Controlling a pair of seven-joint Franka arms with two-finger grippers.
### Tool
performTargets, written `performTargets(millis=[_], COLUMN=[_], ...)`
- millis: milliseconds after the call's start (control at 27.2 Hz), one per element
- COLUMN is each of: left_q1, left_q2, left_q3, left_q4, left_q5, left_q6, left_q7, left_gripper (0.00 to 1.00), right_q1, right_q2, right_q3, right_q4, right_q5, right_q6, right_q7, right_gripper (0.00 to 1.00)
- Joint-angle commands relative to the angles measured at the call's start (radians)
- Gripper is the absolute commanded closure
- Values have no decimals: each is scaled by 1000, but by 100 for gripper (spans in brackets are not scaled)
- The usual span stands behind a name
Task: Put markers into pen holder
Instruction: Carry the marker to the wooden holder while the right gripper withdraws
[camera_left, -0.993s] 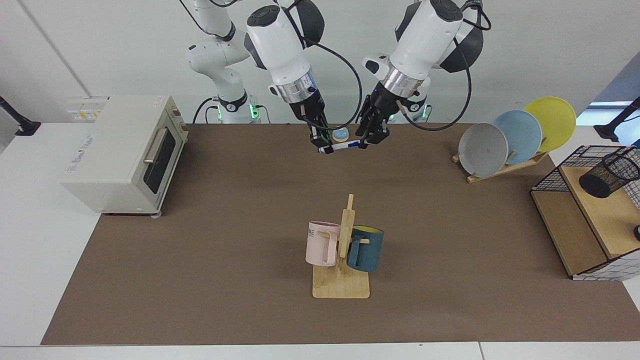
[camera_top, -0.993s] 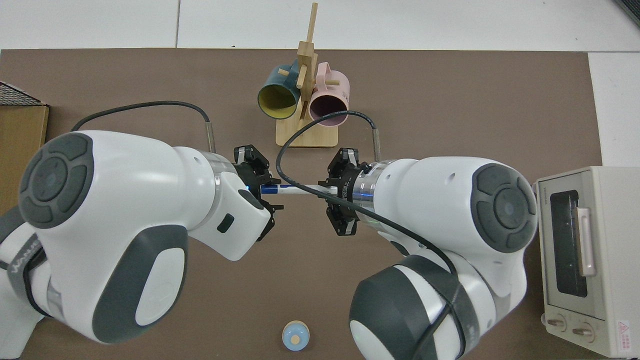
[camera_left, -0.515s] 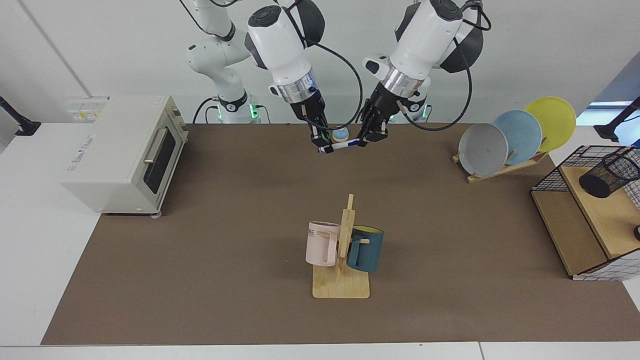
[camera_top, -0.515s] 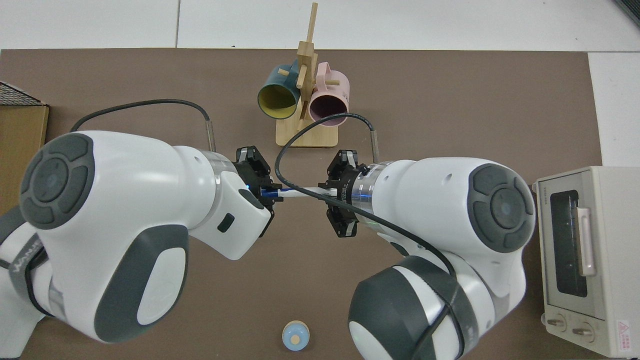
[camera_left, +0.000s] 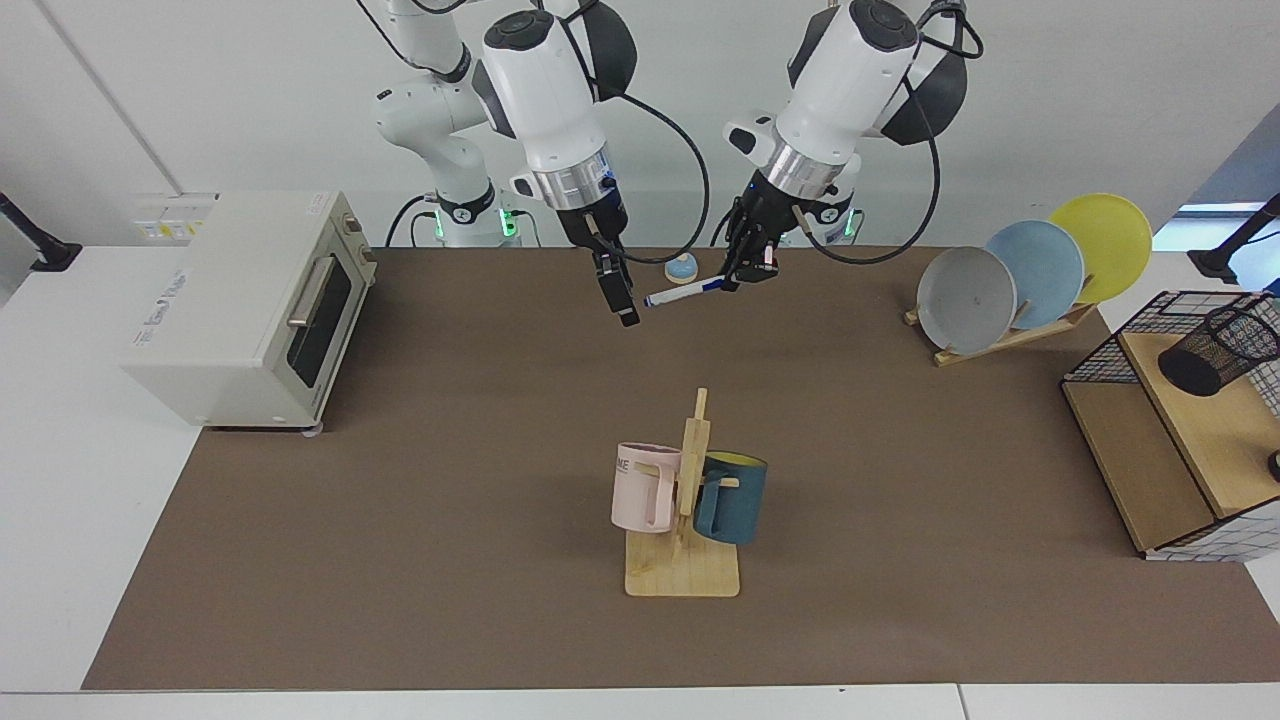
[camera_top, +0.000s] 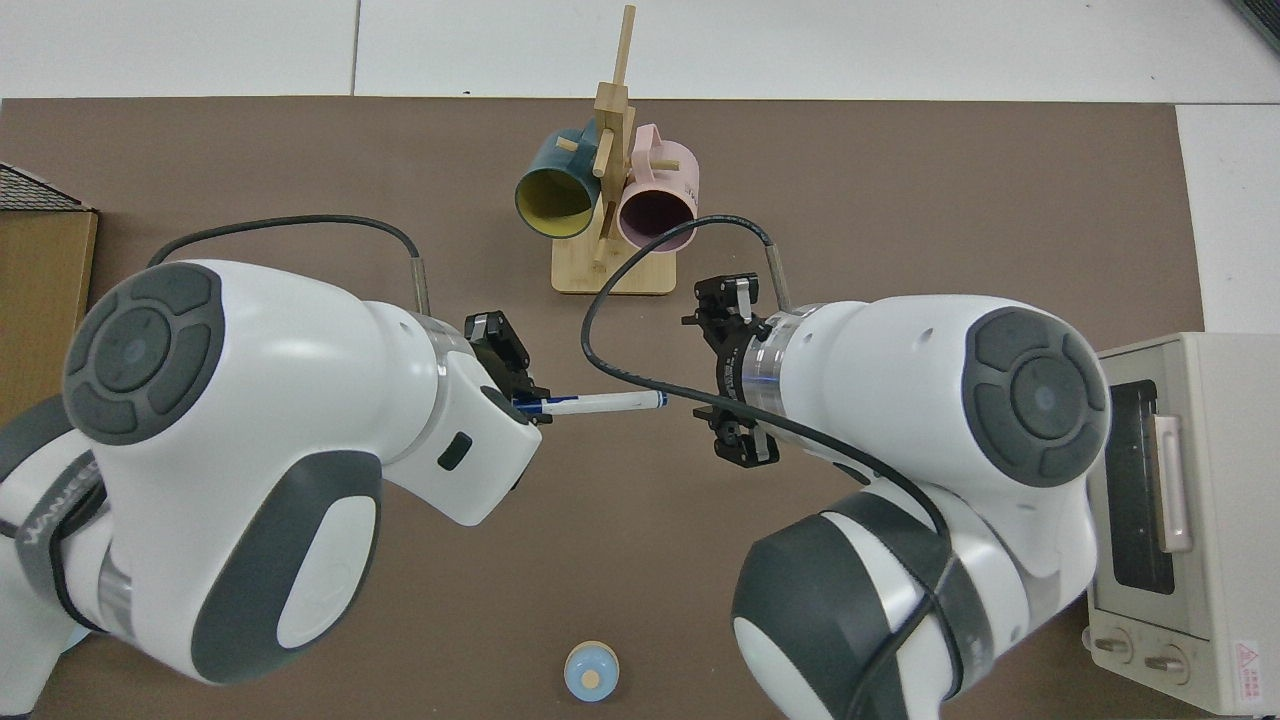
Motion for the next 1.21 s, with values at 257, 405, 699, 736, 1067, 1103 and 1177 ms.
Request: performTargets(millis=[257, 405, 699, 736, 1067, 1103, 1177], left_q1=[185, 263, 375, 391, 527, 535, 535], left_q2=[-13, -13, -11, -11, 4, 16, 29], left_q3=[12, 12, 14, 14, 12, 12, 12], left_q4=[7, 5, 5, 5, 60, 85, 119], left_q5=[157, 250, 368, 393, 573, 602, 680], left_q6=[-168, -185, -196, -198, -195, -198, -199], left_q7=[-52, -49, 106, 112, 186, 193, 201], left_gripper=[100, 100, 100, 100, 100, 100, 100], right_q1=[-152, -204, -345, -360, -488, -500, -514], right_q2=[-69, -82, -122, -122, -113, -109, -104], right_q3=[6, 6, 8, 8, 11, 12, 12], right_q4=[-5, -11, -54, -54, -48, -43, -40], right_q5=[-13, -15, -36, -41, -184, -197, -213], right_q6=[-197, -240, -258, -261, -246, -238, -205], right_q7=[-446, -589, -929, -972, -1433, -1471, -1555], right_gripper=[0, 0, 0, 0, 0, 0, 0])
